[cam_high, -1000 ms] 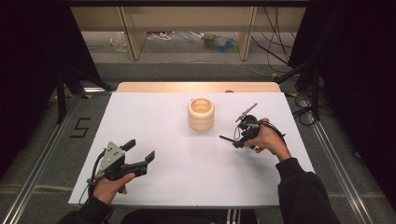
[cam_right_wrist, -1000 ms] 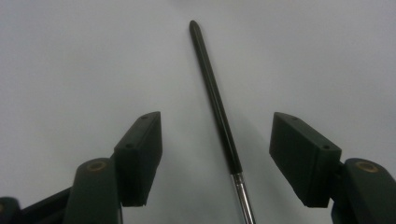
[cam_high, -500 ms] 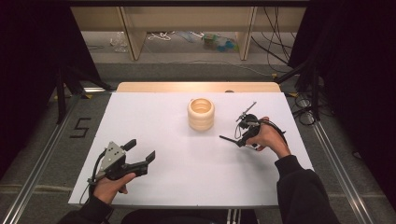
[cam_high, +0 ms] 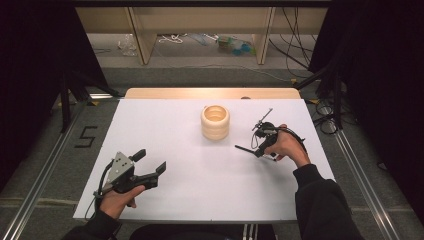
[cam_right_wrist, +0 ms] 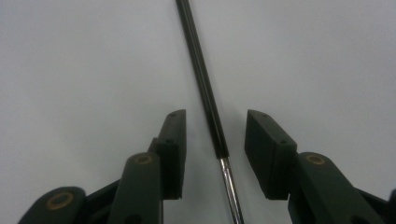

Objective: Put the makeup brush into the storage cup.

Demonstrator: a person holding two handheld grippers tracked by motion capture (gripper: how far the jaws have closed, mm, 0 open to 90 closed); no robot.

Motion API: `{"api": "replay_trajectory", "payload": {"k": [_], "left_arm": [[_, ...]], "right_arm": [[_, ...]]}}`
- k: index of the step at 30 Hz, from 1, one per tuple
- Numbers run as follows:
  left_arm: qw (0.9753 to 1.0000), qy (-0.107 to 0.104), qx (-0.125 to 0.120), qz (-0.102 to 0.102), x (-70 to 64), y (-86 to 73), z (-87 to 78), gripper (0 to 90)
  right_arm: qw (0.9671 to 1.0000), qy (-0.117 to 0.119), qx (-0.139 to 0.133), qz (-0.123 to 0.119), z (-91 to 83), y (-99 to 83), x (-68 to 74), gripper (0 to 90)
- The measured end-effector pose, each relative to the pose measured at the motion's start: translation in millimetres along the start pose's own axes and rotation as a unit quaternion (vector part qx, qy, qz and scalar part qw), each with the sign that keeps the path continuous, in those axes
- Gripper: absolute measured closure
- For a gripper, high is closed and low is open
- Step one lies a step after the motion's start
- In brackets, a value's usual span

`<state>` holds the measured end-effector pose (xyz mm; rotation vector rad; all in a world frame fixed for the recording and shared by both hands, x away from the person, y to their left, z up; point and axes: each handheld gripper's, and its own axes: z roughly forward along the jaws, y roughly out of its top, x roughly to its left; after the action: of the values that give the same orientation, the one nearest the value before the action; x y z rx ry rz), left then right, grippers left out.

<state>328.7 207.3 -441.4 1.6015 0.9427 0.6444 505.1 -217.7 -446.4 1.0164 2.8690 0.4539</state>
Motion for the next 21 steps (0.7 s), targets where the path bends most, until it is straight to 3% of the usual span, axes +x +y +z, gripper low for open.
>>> {"api": "replay_trajectory", "payload": {"k": [21], "left_arm": [[1.0000, -0.001, 0.001, 0.002, -0.5, 0.0, 0.4, 16.0]], "right_arm": [[0.9997, 0.004, 0.020, -0.009, 6.2, -0.3, -2.9, 70.6]]}}
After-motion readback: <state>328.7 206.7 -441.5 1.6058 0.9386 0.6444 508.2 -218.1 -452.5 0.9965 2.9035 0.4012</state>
